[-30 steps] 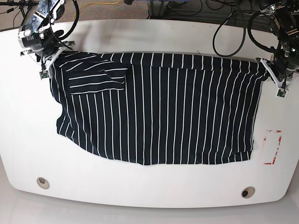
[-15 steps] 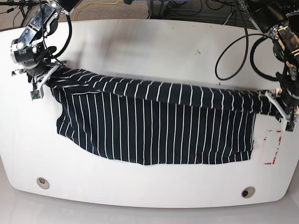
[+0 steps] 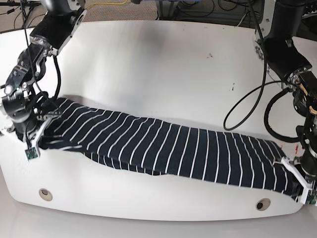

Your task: Fold the T-shirt properly

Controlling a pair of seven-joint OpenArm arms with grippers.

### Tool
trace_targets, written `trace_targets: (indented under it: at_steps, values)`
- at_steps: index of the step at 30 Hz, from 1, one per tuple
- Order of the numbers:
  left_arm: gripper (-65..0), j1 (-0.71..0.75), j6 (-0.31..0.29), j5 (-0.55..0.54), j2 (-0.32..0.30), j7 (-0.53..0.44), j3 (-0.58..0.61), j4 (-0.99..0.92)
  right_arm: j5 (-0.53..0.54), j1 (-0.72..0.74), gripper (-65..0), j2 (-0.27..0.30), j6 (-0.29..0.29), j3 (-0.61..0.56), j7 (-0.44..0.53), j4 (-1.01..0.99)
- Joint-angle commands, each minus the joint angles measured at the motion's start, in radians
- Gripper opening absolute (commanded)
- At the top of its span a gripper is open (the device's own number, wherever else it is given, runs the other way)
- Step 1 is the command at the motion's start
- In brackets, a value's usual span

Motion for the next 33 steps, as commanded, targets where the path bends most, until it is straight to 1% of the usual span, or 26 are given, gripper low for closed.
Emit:
trace_targets:
  at_steps: [1, 10, 15, 18, 23, 28, 33]
  values:
    - [-65.0, -0.093, 0.004, 0.009, -0.013, -0.023, 0.007, 0.006, -0.006, 0.090, -64.4, 0.064, -0.006, -0.034, 0.019, 0.010]
    - [-65.0, -0.397, 0.008, 0.009, -0.013, -0.021, 0.043, -0.086, -0.006, 0.379, -64.2, 0.183, -0.006, -0.240, 0.015, 0.008]
    - [-65.0, -0.561, 0.054, 0.009, -0.013, -0.020, 0.044, -0.162, -0.006, 0.547, -64.2, 0.242, -0.006, -0.346, 0.012, 0.005]
    - [-65.0, -0.652, 0.066, 0.009, -0.012, -0.020, 0.044, -0.211, -0.006, 0.649, -64.2, 0.268, -0.006, -0.398, -0.008, -0.025]
    - [-65.0, -0.788, 0.066, 0.008, -0.012, -0.020, 0.044, -0.287, -0.006, 0.831, -64.2, 0.291, -0.006, -0.461, -0.023, -0.091]
    - [-65.0, -0.882, 0.066, 0.004, -0.008, -0.020, 0.058, -0.317, -0.005, 0.966, -64.2, 0.297, -0.006, -0.492, -0.024, -0.140]
    - [-65.0, -0.931, 0.066, 0.004, -0.008, -0.020, 0.107, -0.318, -0.005, 1.049, -64.2, 0.298, -0.006, -0.542, -0.024, -0.156]
